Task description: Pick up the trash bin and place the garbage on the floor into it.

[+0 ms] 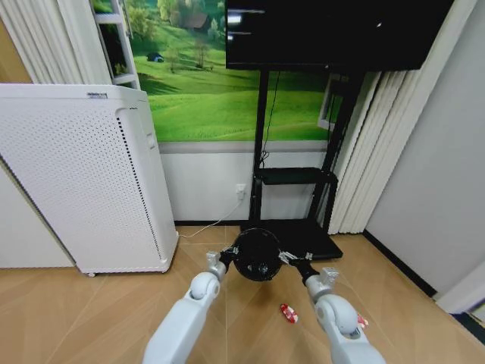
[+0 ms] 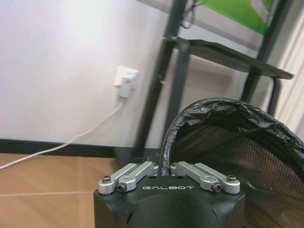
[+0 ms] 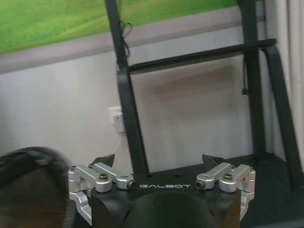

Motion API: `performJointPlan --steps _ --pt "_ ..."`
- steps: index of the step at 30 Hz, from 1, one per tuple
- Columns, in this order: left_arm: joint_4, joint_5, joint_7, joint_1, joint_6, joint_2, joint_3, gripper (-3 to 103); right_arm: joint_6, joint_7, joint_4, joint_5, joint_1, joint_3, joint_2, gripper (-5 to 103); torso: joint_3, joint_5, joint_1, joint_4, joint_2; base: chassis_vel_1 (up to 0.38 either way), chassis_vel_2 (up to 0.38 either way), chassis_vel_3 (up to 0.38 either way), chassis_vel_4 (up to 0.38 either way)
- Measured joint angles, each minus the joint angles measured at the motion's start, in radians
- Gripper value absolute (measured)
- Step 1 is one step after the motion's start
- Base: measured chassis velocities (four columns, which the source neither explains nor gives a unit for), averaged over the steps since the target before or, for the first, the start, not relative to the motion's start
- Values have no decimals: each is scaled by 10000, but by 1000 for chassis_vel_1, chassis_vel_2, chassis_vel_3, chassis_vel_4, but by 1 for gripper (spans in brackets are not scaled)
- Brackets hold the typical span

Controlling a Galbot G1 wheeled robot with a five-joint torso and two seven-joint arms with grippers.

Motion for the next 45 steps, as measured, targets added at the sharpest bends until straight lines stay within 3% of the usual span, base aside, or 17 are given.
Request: performJointPlan --steps 7,20,36,41,45 --pt "-1002 -116 -57 900 144 722 -592 4 -238 289 -940 -335 586 -46 3 100 0 -1 0 2 0 0 0 0 0" --pt "-2080 -319 -120 1632 316 1222 -1325 4 -587 77 -1405 -439 939 -168 16 100 1 -1 0 2 0 -2 -4 2 5" --pt "-2168 -163 87 1923 305 1108 -1485 4 -542 -82 -1356 -692 790 -316 76 100 0 0 0 -3 0 -52 -137 53 143" --pt "-2148 -170 142 1902 292 1177 -1609 4 -446 -453 -1980 -1056 661 -547 71 100 1 0 0 1 1 -10 -22 30 43" --pt "-2283 -241 173 1932 289 1272 -1753 4 -333 -1424 -3339 -1940 510 -617 2 100 2 1 0 3 1 0 0 0 0"
